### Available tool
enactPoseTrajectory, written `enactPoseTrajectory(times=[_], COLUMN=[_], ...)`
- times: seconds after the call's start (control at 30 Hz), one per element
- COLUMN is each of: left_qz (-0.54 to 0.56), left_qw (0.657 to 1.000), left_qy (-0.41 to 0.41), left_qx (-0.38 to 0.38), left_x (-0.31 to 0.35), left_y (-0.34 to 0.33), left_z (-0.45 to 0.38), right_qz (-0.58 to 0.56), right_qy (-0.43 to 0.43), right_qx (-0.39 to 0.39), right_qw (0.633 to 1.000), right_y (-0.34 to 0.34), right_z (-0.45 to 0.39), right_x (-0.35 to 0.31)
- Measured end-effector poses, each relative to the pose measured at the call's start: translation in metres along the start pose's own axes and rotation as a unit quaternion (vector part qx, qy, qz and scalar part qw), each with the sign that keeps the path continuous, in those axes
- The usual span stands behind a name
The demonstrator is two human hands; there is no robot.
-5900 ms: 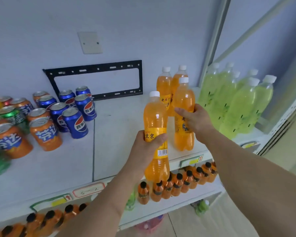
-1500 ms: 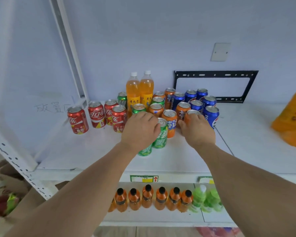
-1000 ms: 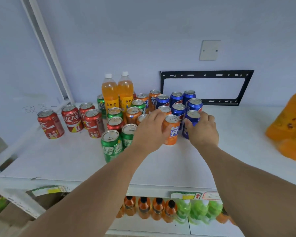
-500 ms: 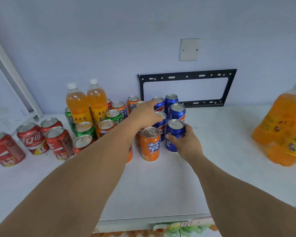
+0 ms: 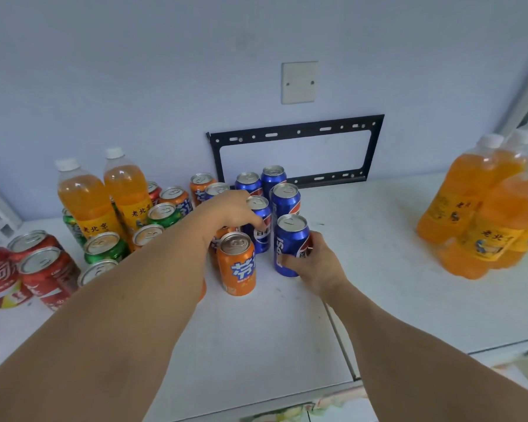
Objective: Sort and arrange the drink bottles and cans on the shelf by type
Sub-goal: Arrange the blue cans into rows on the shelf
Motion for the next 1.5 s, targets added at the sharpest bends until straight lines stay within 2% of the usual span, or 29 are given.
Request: enactPoseTrajectory(times=[0.13,0.27,0.47,0.6,0.67,0.77,0.83,1.1,1.27,1.33,1.5], left_qz=[0.118,0.273,0.516,0.621,0.644,0.645,0.649,0.591,0.58,0.567,0.538], left_qw=[0.992,0.959,0.843,0.758,0.735,0.728,0.723,0.767,0.782,0.792,0.806], left_qy=[0.002,0.039,0.092,0.129,0.145,0.15,0.155,0.146,0.113,0.108,0.138], left_qx=[0.037,0.067,0.122,0.153,0.156,0.176,0.18,0.2,0.2,0.199,0.205], left_x=[0.014,0.031,0.061,0.085,0.097,0.114,0.123,0.143,0.153,0.154,0.143], left_y=[0.006,0.005,-0.009,-0.023,-0.034,-0.054,-0.072,-0.109,-0.109,-0.112,-0.137], left_z=[-0.001,0.001,0.031,0.058,0.073,0.102,0.12,0.157,0.15,0.144,0.138], right_qz=[-0.046,-0.126,-0.206,-0.211,-0.186,-0.164,-0.185,-0.202,-0.17,-0.167,-0.152], right_qy=[0.001,-0.039,-0.053,-0.038,-0.024,0.009,-0.003,-0.013,0.027,0.017,0.005], right_qx=[0.04,0.056,0.08,0.067,0.058,0.042,0.02,0.049,0.053,0.06,0.076], right_qw=[0.998,0.99,0.974,0.974,0.981,0.986,0.983,0.978,0.984,0.984,0.985], right_y=[0.01,0.019,0.05,0.083,0.101,0.128,0.144,0.194,0.195,0.191,0.176], right_z=[0.004,0.011,0.032,0.052,0.062,0.076,0.084,0.086,0.074,0.07,0.06], right_x=[0.0,0.0,0.009,0.021,0.029,0.047,0.061,0.081,0.086,0.092,0.108])
Point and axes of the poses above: each hand's wrist, its own z-axis away from the middle knuckle, its own y-axis out of the back of the hand, x = y × z, the point moved 2 cm from there along -z, towards the middle knuckle, and after that the axes turned 13 degrees about x, right-handed, at the moved point
